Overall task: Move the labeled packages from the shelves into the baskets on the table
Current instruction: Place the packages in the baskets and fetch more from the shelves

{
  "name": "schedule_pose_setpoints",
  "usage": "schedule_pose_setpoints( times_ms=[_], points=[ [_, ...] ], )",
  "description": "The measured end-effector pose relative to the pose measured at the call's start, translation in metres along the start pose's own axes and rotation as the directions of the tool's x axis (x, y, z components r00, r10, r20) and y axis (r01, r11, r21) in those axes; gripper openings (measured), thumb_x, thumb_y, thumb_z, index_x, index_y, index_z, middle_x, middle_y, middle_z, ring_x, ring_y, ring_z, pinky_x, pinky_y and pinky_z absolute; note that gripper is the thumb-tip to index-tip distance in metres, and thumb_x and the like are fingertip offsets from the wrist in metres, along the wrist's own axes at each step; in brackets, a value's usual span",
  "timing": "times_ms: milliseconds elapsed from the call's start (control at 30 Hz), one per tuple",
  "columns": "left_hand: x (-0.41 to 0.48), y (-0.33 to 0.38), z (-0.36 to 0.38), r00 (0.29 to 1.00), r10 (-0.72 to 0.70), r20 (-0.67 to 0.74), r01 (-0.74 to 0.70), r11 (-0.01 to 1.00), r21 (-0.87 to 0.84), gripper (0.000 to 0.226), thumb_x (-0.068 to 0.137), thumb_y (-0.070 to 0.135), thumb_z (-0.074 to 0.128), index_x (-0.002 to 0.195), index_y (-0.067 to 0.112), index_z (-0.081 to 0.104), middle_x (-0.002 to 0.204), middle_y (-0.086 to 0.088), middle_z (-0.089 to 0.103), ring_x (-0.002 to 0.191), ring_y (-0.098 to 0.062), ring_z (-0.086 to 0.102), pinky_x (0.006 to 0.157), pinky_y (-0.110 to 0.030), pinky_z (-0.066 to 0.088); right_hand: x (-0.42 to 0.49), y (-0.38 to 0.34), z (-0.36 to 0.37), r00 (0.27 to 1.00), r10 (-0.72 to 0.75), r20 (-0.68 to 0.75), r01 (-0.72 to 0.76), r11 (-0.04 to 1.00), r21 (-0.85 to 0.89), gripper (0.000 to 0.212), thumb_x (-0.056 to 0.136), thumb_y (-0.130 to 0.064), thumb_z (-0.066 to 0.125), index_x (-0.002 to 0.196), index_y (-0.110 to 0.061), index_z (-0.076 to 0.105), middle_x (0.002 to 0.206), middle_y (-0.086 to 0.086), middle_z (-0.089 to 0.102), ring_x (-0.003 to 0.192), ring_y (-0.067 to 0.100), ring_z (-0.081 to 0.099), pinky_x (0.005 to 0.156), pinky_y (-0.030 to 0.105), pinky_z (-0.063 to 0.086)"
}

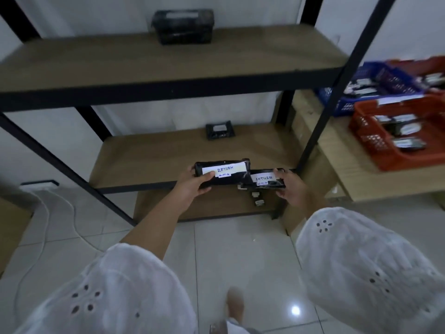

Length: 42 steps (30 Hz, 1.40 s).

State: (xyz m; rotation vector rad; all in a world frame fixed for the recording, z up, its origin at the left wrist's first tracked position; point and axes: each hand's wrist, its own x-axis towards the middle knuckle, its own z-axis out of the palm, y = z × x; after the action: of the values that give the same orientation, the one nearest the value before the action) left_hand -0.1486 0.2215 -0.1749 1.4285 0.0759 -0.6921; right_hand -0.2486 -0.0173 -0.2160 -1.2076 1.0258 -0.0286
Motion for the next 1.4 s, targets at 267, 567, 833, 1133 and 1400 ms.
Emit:
schedule_pose_setpoints(
  times_ms=[267, 567, 833, 1133, 1400],
  points=[
    [-0.063, -0.005, 0.062, 0.999, 0.034, 0.012, -0.032, 0.994, -0.108, 0.041, 0.086, 0.008, 0.065, 0.123, 0.014, 0.051, 0.113, -0.009, 0.06, 0.096, -0.021, 0.06, 0.067, -0.029, 0.053, -0.054, -0.014, -0.07, 0.99, -0.134, 0.036, 0.124, 0.972, 0.198, 0.012, 0.094, -0.03, 0.056, 0.099, -0.019, 0.053, 0.088, 0.002, 0.062, 0.075, 0.013, 0.058, 0.056, 0.024, 0.041],
    [-0.078, 0.0, 0.207, 0.993, 0.061, 0.1, -0.05, 0.992, -0.112, 0.041, 0.089, 0.011, 0.061, 0.129, 0.009, 0.048, 0.101, -0.008, 0.064, 0.086, -0.018, 0.063, 0.064, -0.028, 0.053, -0.049, -0.058, -0.207, 0.978, -0.208, -0.015, 0.204, 0.937, 0.282, 0.014, 0.094, -0.032, 0.054, 0.085, -0.021, 0.056, 0.083, -0.001, 0.063, 0.073, 0.012, 0.058, 0.063, 0.026, 0.039],
    [-0.049, -0.017, 0.399, 0.992, 0.044, 0.122, -0.023, 0.985, -0.168, 0.037, 0.091, 0.009, 0.058, 0.127, 0.009, 0.049, 0.107, -0.013, 0.061, 0.086, -0.021, 0.06, 0.075, -0.032, 0.052, 0.0, -0.13, -0.384, 0.965, -0.255, -0.054, 0.26, 0.94, 0.222, 0.017, 0.094, -0.035, 0.055, 0.089, -0.02, 0.058, 0.08, -0.002, 0.062, 0.062, 0.011, 0.055, 0.04, 0.018, 0.039],
    [-0.004, -0.028, 0.526, 0.996, -0.03, 0.083, 0.044, 0.984, -0.173, 0.032, 0.093, 0.011, 0.056, 0.124, 0.011, 0.048, 0.115, -0.014, 0.058, 0.077, -0.018, 0.059, 0.051, -0.022, 0.053, 0.064, -0.17, -0.497, 0.982, -0.18, -0.053, 0.188, 0.932, 0.311, 0.019, 0.094, -0.031, 0.057, 0.09, -0.013, 0.058, 0.082, 0.003, 0.063, 0.066, 0.014, 0.058, 0.041, 0.016, 0.043],
    [0.073, -0.015, 0.576, 0.997, -0.022, 0.079, 0.04, 0.973, -0.229, 0.028, 0.093, 0.014, 0.056, 0.12, 0.012, 0.049, 0.11, -0.009, 0.059, 0.085, -0.017, 0.06, 0.049, -0.021, 0.053, 0.139, -0.204, -0.53, 0.979, -0.196, -0.058, 0.203, 0.897, 0.392, 0.005, 0.091, -0.016, 0.061, 0.089, -0.012, 0.059, 0.099, 0.009, 0.063, 0.084, 0.02, 0.061, 0.06, 0.022, 0.05]
  ],
)
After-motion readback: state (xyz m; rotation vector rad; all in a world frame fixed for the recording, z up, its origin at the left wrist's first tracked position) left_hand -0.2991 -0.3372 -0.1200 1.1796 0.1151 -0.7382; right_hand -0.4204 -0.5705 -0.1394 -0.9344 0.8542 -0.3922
